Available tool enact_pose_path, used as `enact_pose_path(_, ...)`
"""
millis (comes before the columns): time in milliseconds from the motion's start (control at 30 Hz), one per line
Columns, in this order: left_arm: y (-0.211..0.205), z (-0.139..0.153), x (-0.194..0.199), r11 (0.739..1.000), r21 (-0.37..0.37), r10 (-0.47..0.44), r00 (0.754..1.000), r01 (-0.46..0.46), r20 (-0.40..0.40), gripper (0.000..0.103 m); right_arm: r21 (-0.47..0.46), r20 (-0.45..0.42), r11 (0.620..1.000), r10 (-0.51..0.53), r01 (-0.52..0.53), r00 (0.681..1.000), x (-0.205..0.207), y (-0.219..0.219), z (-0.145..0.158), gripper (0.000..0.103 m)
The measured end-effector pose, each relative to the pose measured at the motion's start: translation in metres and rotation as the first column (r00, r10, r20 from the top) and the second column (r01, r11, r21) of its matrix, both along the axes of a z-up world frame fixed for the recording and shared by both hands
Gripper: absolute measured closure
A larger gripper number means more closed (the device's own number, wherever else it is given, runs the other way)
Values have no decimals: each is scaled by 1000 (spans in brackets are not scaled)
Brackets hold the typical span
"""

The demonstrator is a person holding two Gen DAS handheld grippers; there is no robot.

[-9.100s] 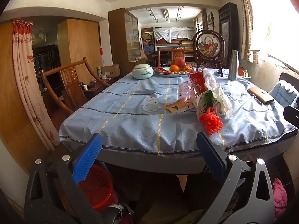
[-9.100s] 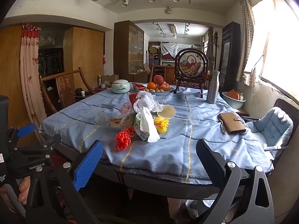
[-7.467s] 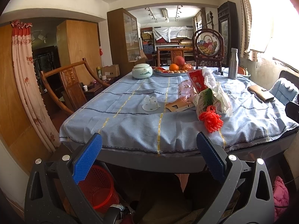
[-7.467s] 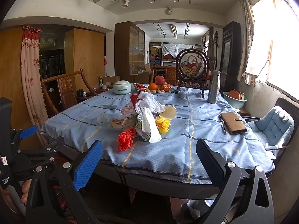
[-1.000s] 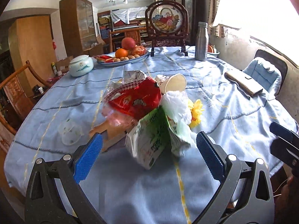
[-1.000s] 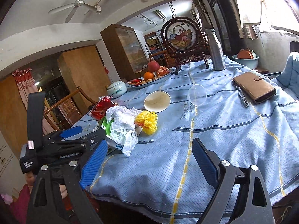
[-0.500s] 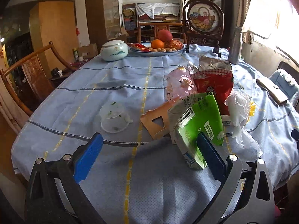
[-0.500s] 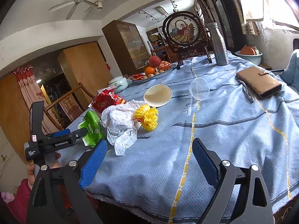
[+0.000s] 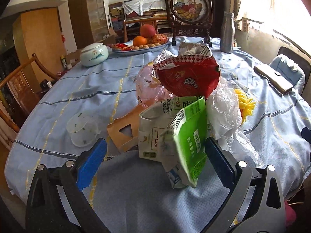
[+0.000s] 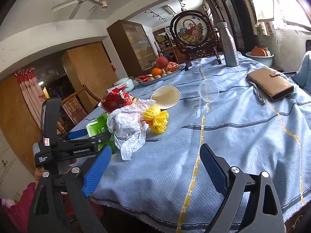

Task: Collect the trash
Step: 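Reach the left gripper to the green-and-white drink carton and grasp it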

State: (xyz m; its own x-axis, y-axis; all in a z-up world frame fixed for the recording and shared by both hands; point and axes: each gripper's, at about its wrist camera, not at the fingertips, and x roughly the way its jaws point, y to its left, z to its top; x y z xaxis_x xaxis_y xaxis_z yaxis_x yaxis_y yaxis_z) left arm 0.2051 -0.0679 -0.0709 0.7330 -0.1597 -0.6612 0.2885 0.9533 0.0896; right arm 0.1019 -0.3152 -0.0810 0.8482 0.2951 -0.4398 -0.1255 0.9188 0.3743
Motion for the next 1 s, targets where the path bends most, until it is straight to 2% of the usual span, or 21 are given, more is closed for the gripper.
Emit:
enact_pose_path(267,-4,-8,8,999,-36,-15,998,12,-63,7,23,-20,1000,2,-1,1000,5,-5,-5,12)
enact_pose_path(400,-20,-12,14,999,7,-39,993,40,-109,7,30,-27,1000,3,-2,1000,6,-4,-6,12)
enact_pose_path(467,-22,-12,16,999,22,-31,995,34,-100,14,23,-23,1000,1,-1,1000,5,-3,-5,12)
enact_pose_path(500,-20,-11,13,999,11,-32,995,33,-93,25,18,-20,1000,0,1,1000,4,-3,-4,12)
enact_pose_path(633,5,-1,-2,998,-58,-3,999,1,-38,25,7,-18,1000,-1,1,1000,3,-3,-2,12)
enact_pose_path(767,41,14,-24,995,-76,59,998,-58,14,25,13,-21,1000,19,-19,1000,7,1,-3,12)
enact_pose_path(933,79,22,-38,987,-89,134,990,-131,34,25,18,-34,996,88,-88,995,21,25,-1,12)
enact_pose_path(1000,92,21,-43,982,-105,160,986,-156,34,25,-7,-40,994,111,-111,993,28,40,1,14)
